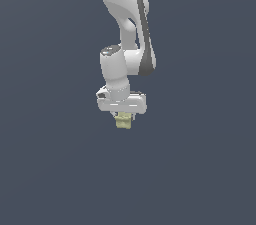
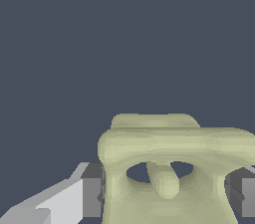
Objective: Pick up the object and move it to a goal position.
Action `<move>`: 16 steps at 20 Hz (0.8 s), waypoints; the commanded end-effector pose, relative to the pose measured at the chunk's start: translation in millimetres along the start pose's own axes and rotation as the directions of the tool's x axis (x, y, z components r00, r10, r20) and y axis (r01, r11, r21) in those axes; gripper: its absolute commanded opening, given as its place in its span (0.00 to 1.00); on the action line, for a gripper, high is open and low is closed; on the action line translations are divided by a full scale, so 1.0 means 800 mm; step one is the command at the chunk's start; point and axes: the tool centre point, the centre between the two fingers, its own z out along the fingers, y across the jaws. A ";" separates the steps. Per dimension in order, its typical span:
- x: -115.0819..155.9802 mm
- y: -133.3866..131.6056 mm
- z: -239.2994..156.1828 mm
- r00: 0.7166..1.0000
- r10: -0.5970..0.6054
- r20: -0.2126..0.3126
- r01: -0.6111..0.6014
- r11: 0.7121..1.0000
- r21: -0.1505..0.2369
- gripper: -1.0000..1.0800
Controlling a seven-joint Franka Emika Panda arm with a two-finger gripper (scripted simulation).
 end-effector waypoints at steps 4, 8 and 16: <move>0.033 0.005 -0.018 0.997 -0.035 -0.070 0.039 0.998 0.059 0.00; 0.055 0.008 -0.032 0.992 -0.056 -0.117 0.067 0.993 0.098 0.00; 0.097 0.014 -0.062 0.973 -0.090 -0.213 0.128 0.977 0.171 0.00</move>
